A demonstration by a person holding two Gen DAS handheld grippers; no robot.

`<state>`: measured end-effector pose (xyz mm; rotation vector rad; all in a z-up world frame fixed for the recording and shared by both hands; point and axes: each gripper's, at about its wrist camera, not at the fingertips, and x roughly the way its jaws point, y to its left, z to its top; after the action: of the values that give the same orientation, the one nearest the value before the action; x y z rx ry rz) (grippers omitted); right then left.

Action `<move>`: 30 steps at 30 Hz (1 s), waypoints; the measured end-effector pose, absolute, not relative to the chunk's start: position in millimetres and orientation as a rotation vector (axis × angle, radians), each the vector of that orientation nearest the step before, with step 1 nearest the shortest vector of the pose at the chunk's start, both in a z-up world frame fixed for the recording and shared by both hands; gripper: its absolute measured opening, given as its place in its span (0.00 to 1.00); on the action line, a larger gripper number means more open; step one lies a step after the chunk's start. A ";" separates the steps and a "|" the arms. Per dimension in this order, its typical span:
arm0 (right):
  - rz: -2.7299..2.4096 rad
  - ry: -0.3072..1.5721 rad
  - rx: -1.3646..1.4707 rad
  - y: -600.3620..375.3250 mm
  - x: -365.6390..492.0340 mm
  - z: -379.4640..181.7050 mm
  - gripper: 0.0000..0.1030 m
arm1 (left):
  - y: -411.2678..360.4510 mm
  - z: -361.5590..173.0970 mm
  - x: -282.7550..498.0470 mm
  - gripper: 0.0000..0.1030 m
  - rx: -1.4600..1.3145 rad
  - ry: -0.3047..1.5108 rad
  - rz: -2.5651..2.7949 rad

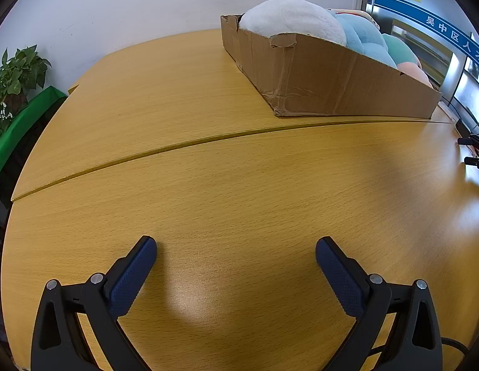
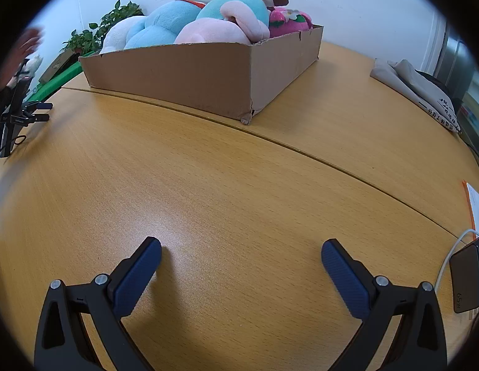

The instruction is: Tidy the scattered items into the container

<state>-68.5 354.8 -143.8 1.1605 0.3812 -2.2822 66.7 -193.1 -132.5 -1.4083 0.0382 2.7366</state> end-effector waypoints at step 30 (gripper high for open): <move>-2.278 0.381 1.163 356.1 -69.0 -143.1 1.00 | -196.6 -135.6 50.0 1.00 -1.406 0.032 2.744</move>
<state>-69.0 356.1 -143.1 1.1626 0.3812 -2.2781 50.0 -196.6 -135.6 -1.4056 0.0315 2.7439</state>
